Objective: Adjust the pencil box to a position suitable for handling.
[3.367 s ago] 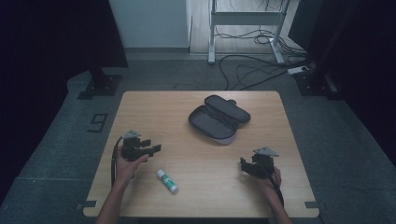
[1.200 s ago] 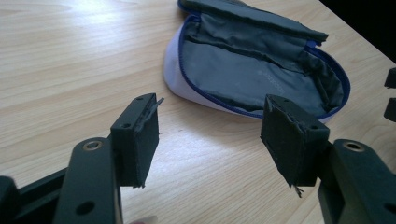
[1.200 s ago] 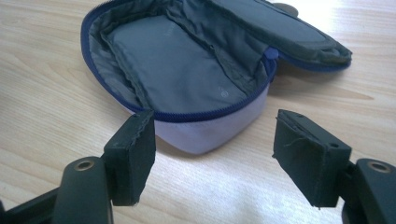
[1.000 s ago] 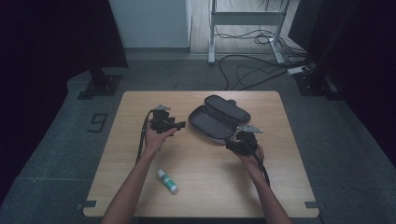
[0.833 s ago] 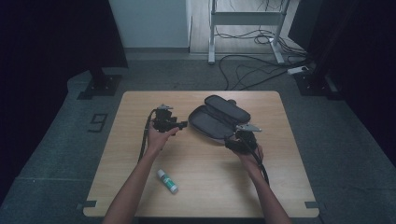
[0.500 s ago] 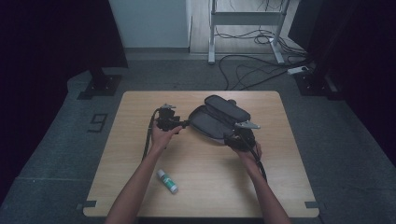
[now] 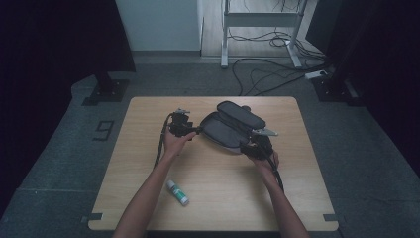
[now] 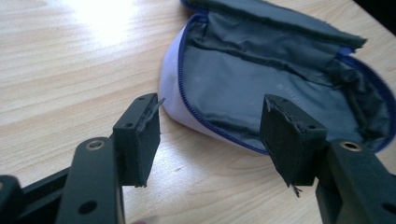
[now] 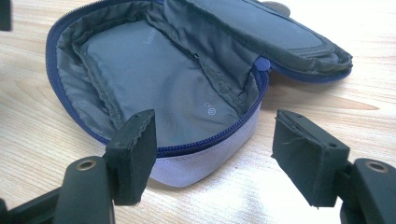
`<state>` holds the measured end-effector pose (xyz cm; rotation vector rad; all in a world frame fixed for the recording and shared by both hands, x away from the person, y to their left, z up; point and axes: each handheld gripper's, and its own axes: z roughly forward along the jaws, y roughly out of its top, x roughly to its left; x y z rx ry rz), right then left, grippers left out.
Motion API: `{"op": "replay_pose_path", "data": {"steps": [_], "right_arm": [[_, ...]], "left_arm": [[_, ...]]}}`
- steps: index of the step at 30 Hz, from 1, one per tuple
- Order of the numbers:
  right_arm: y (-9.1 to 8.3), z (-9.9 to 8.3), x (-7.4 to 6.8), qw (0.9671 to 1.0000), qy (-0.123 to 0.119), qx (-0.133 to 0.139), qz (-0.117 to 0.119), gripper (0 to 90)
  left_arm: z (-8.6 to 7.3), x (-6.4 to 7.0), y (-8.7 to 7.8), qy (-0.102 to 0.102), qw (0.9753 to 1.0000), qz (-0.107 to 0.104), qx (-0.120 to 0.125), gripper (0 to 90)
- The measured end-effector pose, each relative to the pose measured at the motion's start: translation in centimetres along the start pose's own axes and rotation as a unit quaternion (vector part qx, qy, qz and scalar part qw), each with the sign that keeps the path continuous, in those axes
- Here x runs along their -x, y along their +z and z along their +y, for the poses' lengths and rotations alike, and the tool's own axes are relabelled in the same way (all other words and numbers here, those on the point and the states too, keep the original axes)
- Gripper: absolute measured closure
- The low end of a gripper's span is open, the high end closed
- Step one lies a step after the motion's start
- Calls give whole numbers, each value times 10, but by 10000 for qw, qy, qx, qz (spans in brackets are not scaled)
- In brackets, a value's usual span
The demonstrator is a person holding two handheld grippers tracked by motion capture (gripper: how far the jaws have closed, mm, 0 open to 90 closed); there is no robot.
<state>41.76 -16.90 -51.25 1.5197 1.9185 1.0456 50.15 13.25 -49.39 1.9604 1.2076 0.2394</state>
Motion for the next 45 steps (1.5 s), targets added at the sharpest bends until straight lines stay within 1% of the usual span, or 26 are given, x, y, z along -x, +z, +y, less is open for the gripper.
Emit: {"op": "replay_pose_path", "data": {"steps": [1, 2, 4, 8, 11, 15, 16, 18, 21, 26, 29, 32, 37, 39, 40, 42, 45], "right_arm": [[0, 0, 0, 10000, -1, 0, 0, 298], [0, 0, 0, 10000, -1, 0, 0, 298], [0, 2, 0, 10000, -27, -51, -5, 292], [-1, 8, 0, 10000, -46, -3, -36, 294], [3, 11, 1, 10000, 11, 10, -64, 303], [8, 9, 2, 10000, 37, -43, -58, 302], [13, 7, 2, 9999, 48, -120, -64, 302], [15, 7, 2, 9999, 37, -142, -58, 303], [16, 7, 2, 9999, 37, -146, -72, 304], [17, 6, 5, 9998, 57, -167, -80, 310], [18, 6, 7, 9998, 68, -155, -93, 315], [17, 6, 8, 9998, 104, -167, -102, 321], [18, 7, 9, 9998, 99, -147, -102, 341], [19, 9, 10, 9997, 77, -210, -117, 348], [19, 11, 10, 9996, 95, -210, -133, 364], [19, 12, 11, 9996, 105, -212, -143, 373], [22, 11, 11, 9995, 66, -275, -140, 390]], "left_arm": [[1, 0, 3, 6, 10000, 11, -18, 384], [1, 0, 3, 6, 10000, 11, -18, 384], [3, 1, 7, 63, 10000, 5, -39, 384], [7, 3, 14, 118, 9999, 34, -37, 384], [10, 2, 21, 146, 9998, 127, -53, 387], [12, 1, 27, 159, 9997, 158, -78, 387], [12, 1, 30, 146, 9997, 192, -109, 389], [12, -1, 33, 106, 9996, 222, -125, 394], [10, -3, 36, 111, 9995, 247, -166, 398], [8, -7, 41, 24, 9994, 278, -206, 399], [7, -9, 44, 20, 9993, 292, -230, 407], [6, -12, 48, -39, 9993, 274, -261, 416], [4, -13, 53, -44, 9993, 236, -299, 453], [3, -14, 55, -55, 9991, 234, -342, 460], [2, -14, 56, -63, 9991, 226, -354, 485], [2, -15, 57, -76, 9991, 211, -372, 505], [2, -15, 57, -105, 9992, 171, -341, 523]]}}
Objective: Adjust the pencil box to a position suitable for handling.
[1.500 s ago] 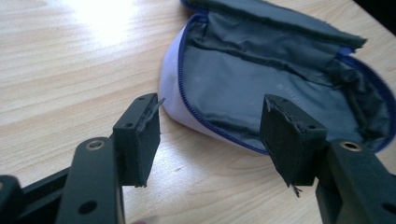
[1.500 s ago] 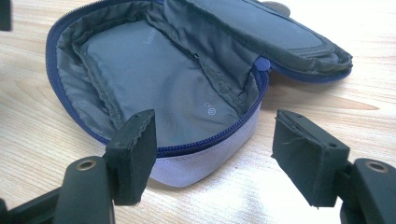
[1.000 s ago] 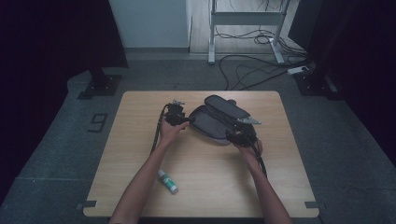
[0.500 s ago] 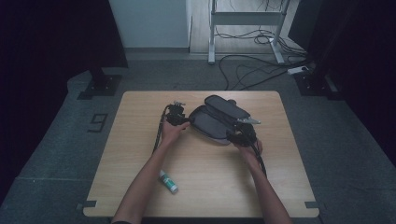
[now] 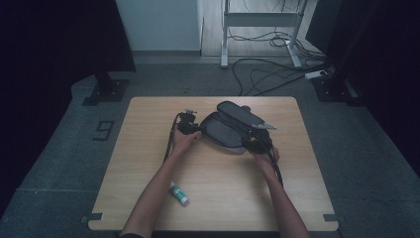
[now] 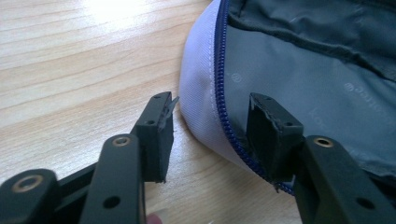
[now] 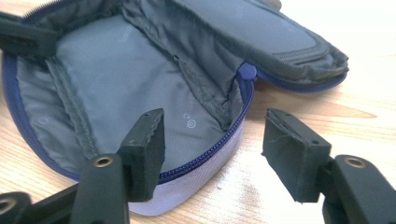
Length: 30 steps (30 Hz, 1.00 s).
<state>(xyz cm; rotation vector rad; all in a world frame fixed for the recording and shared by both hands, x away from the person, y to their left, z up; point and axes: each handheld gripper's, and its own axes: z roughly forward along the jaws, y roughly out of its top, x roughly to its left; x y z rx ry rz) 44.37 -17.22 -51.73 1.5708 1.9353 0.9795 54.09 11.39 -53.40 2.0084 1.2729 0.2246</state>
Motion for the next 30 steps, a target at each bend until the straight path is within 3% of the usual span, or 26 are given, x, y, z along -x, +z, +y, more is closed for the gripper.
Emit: {"op": "replay_pose_path", "data": {"steps": [4, 10, 15, 22, 25, 30], "right_arm": [[7, -2, 1, 10000, -7, -92, 3, 425], [14, -3, 5, 9997, 171, -115, 127, 500], [18, -4, 5, 9995, 178, -210, 121, 540], [22, -6, 8, 9994, 233, -258, -54, 713], [21, -6, 8, 9996, 142, -219, -132, 798], [19, -7, 9, 9997, 203, -82, -91, 838]], "left_arm": [[1, 1, 1, 22, 10000, 11, -17, 565], [1, 0, 2, 46, 10000, 19, -59, 648], [0, -2, 3, -70, 9999, -45, -92, 676], [0, -3, 2, -108, 9999, -75, -110, 752], [1, -1, 1, -100, 9999, -24, -119, 774], [2, -4, -1, -158, 9998, -77, -100, 835]]}}
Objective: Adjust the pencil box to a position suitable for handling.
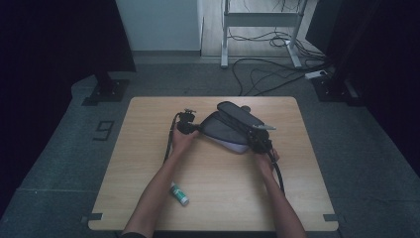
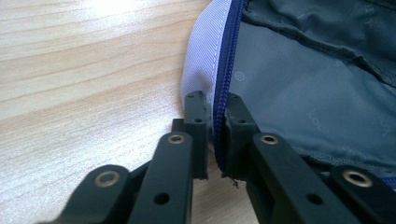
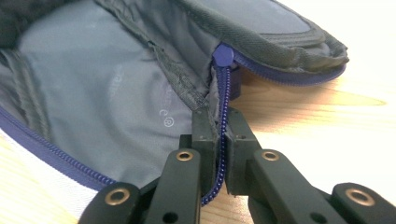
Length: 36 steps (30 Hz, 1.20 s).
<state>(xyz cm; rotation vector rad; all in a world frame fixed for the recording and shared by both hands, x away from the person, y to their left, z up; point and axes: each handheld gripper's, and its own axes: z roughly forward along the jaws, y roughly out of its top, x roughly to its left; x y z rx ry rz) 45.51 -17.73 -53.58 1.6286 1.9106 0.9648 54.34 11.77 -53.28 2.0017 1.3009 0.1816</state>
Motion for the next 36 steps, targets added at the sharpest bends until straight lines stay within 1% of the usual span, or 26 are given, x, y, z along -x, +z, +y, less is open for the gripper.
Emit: {"op": "replay_pose_path", "data": {"steps": [2, 3, 6, 8, 9, 12, 16, 17, 18, 20, 23, 26, 28, 29, 30, 32, 33, 35, 36], "right_arm": [[-3, 1, 2, 9999, 67, 68, 62, 842], [-6, 2, 2, 9999, 56, 131, 68, 844], [-8, 3, 1, 9998, 25, 166, 66, 845], [-11, 4, 1, 9998, -16, 206, 57, 846], [-12, 4, 1, 9997, -19, 218, 52, 847], [-16, 5, 2, 9996, -4, 278, 102, 847], [-23, 7, 0, 9991, -17, 387, 144, 847], [-25, 8, 0, 9991, -26, 402, 157, 847], [-27, 9, 0, 9989, -32, 430, 167, 847], [-29, 10, -1, 9988, -50, 456, 174, 847], [-37, 13, -2, 9982, -72, 557, 201, 848], [-41, 14, -3, 9979, -85, 603, 239, 849], [-44, 15, -4, 9975, -124, 656, 250, 850], [-48, 16, -6, 9971, -180, 695, 245, 851], [-48, 16, -6, 9971, -180, 695, 245, 851], [-51, 17, -8, 9967, -222, 741, 242, 851], [-56, 19, -9, 9962, -228, 795, 271, 852], [-57, 19, -9, 9960, -234, 817, 286, 852], [-62, 20, -11, 9954, -247, 873, 322, 852]], "left_arm": [[0, 0, -1, -12, 10000, -39, 9, 855], [0, 0, -2, -5, 10000, -43, -1, 867], [0, 0, -3, 0, 10000, -50, 3, 870], [-1, 0, -3, -39, 9999, -106, 2, 872], [-1, 0, -4, -74, 9998, -172, -18, 873], [0, 0, -8, -73, 9997, -225, -4, 873], [4, 4, -21, 16, 9997, -232, 82, 872], [5, 5, -29, 38, 9996, -257, 143, 872], [5, 5, -29, 38, 9996, -257, 143, 872], [6, 7, -37, 78, 9994, -292, 189, 872], [5, 10, -45, 113, 9991, -335, 249, 872], [4, 11, -53, 116, 9988, -390, 290, 872], [2, 12, -58, 123, 9987, -395, 313, 873], [1, 13, -62, 146, 9986, -397, 331, 873], [1, 13, -62, 146, 9986, -397, 331, 874], [-1, 14, -67, 164, 9984, -406, 357, 873], [-2, 15, -71, 178, 9982, -421, 396, 873], [-4, 16, -77, 192, 9978, -457, 447, 873], [-5, 16, -79, 188, 9976, -469, 467, 873]]}}
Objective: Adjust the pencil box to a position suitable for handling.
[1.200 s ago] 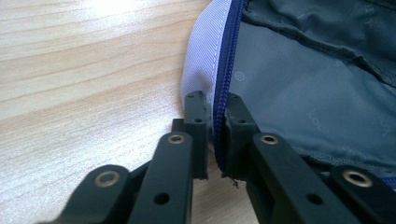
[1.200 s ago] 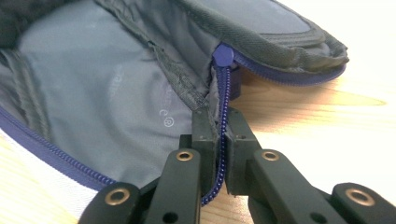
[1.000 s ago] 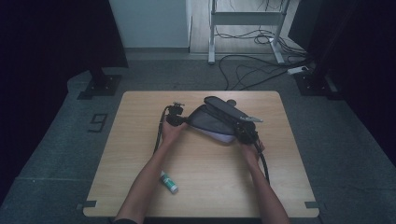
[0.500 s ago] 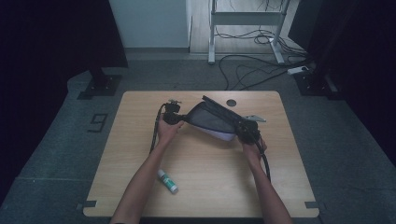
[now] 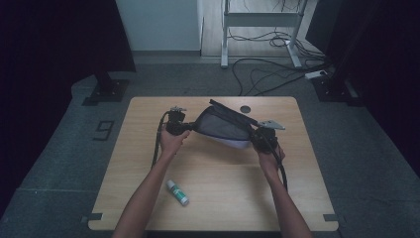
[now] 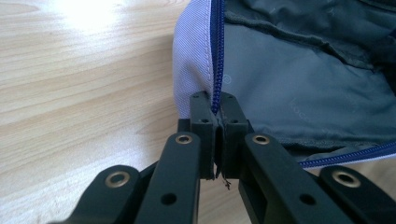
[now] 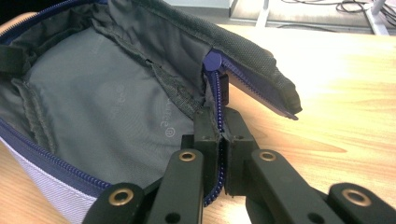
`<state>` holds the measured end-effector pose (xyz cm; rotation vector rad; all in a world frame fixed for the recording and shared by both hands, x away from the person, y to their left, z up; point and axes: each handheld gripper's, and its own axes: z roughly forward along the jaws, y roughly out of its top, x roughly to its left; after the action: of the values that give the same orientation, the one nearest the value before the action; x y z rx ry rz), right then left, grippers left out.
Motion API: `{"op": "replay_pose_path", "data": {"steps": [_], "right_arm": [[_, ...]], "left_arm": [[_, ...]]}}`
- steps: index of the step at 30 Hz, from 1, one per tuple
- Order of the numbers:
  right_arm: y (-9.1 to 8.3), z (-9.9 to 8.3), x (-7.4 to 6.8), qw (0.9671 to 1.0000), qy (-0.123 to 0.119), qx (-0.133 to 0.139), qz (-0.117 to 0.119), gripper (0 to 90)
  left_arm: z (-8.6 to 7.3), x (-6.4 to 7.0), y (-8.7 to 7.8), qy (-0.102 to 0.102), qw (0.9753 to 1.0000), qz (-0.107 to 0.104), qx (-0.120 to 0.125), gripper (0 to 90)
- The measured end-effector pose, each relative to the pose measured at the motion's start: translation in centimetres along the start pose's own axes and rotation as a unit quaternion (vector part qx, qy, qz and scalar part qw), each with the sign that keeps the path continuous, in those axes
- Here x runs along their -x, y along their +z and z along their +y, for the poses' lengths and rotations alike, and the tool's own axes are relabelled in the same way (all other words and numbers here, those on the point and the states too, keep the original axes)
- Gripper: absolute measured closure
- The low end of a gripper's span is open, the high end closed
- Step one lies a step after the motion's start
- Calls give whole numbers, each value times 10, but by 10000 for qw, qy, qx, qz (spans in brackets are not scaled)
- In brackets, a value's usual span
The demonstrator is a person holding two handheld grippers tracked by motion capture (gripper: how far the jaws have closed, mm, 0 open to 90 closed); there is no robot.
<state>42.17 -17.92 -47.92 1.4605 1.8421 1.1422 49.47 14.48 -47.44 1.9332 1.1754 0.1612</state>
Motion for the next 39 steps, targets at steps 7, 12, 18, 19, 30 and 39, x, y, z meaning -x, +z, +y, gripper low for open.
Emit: {"op": "replay_pose_path", "data": {"steps": [7, 12, 18, 19, 30, 39], "right_arm": [[-13, 6, -8, 9997, -113, 189, 99, 854], [-18, 7, -12, 9995, -139, 245, 165, 854], [-24, 7, -20, 9989, -242, 309, 254, 855], [-25, 7, -21, 9988, -279, 317, 264, 854], [-27, 2, -31, 9980, -413, 259, 397, 855], [-29, -14, -32, 9974, -472, 168, 521, 856]], "left_arm": [[-6, 3, -19, 33, 9998, -73, 154, 875], [-11, 5, -31, 90, 9996, -113, 223, 874], [-20, 5, -44, 125, 9994, -141, 277, 874], [-21, 5, -46, 119, 9994, -142, 283, 874], [-41, 4, -56, -16, 9996, -161, 235, 875], [-65, 5, -58, -55, 9994, -331, 117, 875]]}}
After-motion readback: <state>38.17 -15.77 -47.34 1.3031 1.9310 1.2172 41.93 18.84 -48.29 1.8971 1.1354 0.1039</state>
